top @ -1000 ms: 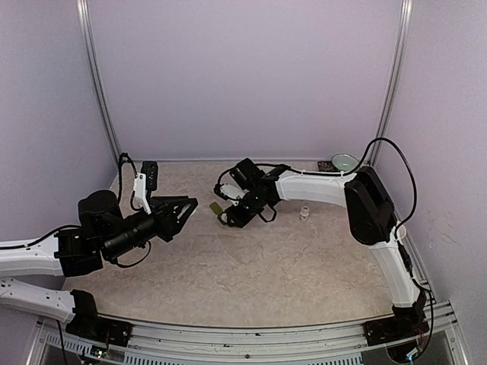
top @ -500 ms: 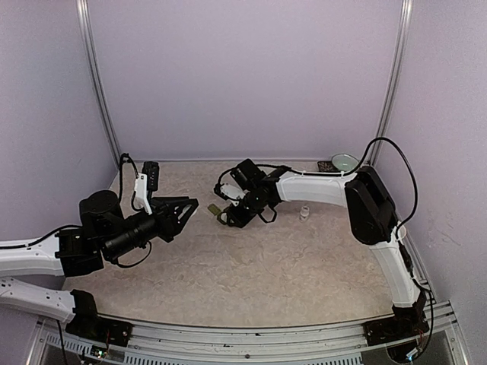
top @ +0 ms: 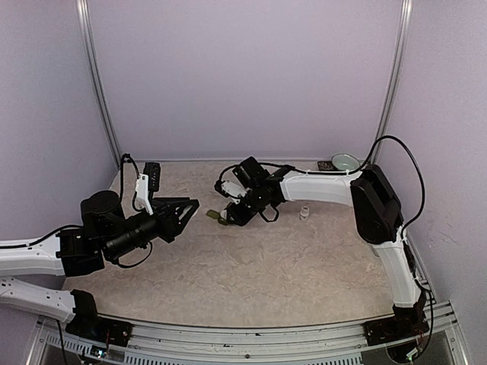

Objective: Sort the pills into containers
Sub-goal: Pour the pill into the compartment of the pill container.

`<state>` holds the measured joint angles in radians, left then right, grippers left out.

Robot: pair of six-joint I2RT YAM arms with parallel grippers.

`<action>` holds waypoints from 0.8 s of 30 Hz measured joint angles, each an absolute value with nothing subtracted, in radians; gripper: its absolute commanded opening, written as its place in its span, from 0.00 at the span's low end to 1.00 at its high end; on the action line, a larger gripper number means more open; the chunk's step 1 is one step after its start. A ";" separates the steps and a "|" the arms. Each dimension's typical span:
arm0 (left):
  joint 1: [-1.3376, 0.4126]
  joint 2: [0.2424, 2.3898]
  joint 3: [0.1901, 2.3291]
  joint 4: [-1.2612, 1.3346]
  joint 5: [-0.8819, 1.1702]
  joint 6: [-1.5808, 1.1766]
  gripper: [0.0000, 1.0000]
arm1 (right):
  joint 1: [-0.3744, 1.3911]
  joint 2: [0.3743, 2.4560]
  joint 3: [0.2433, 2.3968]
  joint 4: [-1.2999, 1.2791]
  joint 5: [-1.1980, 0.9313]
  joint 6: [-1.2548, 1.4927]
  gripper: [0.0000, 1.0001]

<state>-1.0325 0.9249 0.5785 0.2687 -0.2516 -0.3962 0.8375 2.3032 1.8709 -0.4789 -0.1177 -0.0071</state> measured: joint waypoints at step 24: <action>-1.032 0.925 0.579 0.269 -0.252 -0.397 0.18 | 0.838 2.181 1.606 -0.205 -0.147 -0.009 0.00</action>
<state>-1.0325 0.9249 0.5785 0.2687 -0.2516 -0.3965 0.8375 2.1811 1.6062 -0.2050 -0.1474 -0.0086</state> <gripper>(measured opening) 0.282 0.318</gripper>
